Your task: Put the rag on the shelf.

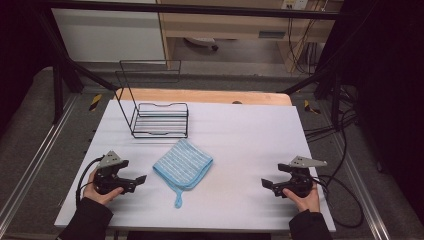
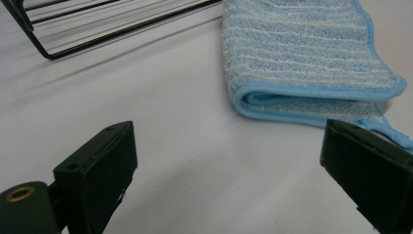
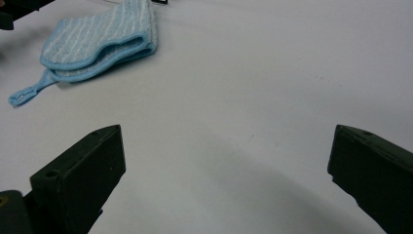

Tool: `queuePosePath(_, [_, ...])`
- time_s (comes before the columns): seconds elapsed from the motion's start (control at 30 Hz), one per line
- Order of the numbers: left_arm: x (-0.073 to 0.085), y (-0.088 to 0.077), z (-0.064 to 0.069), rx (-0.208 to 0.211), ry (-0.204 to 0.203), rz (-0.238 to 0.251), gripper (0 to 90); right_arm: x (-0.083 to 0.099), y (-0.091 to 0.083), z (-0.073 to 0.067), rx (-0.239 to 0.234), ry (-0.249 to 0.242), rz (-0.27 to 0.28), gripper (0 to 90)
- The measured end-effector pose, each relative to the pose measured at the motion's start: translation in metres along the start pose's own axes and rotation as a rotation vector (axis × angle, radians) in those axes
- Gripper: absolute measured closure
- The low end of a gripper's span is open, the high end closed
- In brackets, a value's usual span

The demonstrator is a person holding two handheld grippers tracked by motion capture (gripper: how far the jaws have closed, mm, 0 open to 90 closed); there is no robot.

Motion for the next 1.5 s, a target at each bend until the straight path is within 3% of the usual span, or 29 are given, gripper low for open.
queuePosePath(0.5, [-0.004,-0.002,0.005,0.0,0.0,-0.011,10.8,-0.001,0.001,-0.002,0.0,0.005,-0.003,0.9])
queuePosePath(0.8, [-0.016,-0.004,0.009,-0.01,-0.013,-0.012,15.3,-0.001,0.002,-0.003,0.001,0.008,0.0,0.9])
queuePosePath(0.93, [-0.027,-0.005,0.013,-0.01,-0.025,-0.02,21.6,-0.002,0.002,-0.003,0.001,0.009,0.001,0.9])
queuePosePath(1.2, [-0.045,0.0,0.028,-0.022,0.007,-0.058,39.1,-0.001,0.003,-0.003,0.001,0.003,-0.01,1.1])
queuePosePath(1.37, [-0.053,0.014,0.038,-0.014,0.011,-0.09,48.9,0.0,0.004,-0.003,0.002,0.002,-0.016,1.2])
queuePosePath(1.5, [-0.052,0.029,0.043,-0.036,0.019,-0.133,54.5,0.0,0.004,-0.002,0.002,0.002,-0.017,1.2])
Point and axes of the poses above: each handheld gripper's, and its own axes: y roughly forward along the jaws, x roughly out of its underside, z roughly to its right, the point moved 6 cm from there along y, roughly forward along the jaws, and after that the axes turned 11 degrees about -x, right-handed, at the moved point
